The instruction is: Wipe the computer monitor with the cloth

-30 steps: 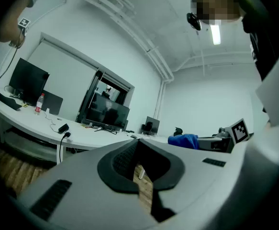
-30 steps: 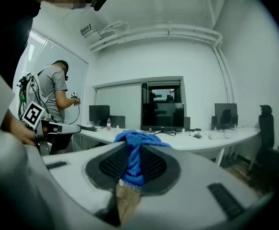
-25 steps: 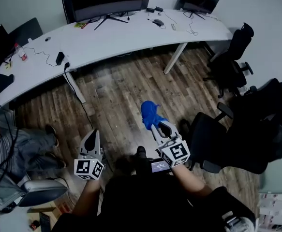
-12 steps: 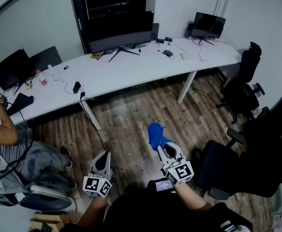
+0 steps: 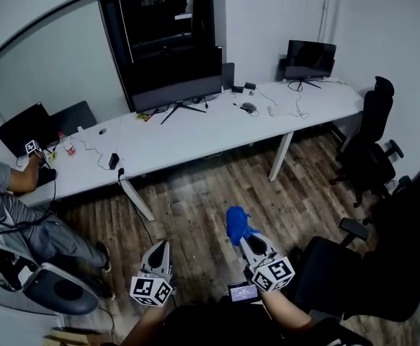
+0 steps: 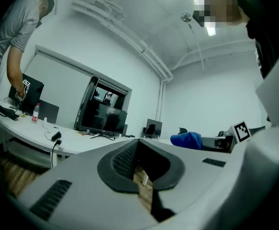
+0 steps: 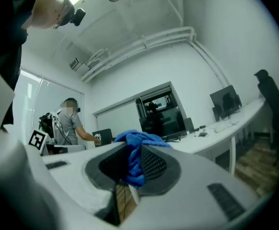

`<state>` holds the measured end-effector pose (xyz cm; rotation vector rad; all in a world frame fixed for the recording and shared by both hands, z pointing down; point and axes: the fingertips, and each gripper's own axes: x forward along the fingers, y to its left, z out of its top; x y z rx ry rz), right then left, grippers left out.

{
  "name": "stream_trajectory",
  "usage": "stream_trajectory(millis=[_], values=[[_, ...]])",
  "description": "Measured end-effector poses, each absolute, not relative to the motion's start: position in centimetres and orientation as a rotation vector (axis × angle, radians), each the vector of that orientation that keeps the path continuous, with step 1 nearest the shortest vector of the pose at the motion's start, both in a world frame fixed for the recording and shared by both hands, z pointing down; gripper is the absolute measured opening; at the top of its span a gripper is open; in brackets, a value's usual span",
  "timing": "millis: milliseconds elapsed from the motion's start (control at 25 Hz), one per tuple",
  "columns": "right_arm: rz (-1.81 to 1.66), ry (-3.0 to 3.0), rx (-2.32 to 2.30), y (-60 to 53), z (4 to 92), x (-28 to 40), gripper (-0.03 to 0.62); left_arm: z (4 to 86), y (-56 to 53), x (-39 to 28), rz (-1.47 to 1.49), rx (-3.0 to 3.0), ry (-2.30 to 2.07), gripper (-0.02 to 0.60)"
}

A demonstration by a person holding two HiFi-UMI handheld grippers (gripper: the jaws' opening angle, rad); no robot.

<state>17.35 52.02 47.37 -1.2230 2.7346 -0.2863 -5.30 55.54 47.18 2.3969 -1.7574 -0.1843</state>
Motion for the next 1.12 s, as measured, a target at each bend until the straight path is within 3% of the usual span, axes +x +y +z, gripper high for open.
stream_trajectory(millis=[640, 1120], values=[[-0.428, 2.716, -1.237, 44.7, 50.9, 20.4, 0.061, 49.4, 48.1, -1.7, -0.168, 2.433, -1.668, -0.006], [-0.329, 2.747, -1.299, 29.1, 48.6, 16.7, 0.063, 48.5, 31.8, -5.9, -0.228, 2.461, -1.642, -0.006]])
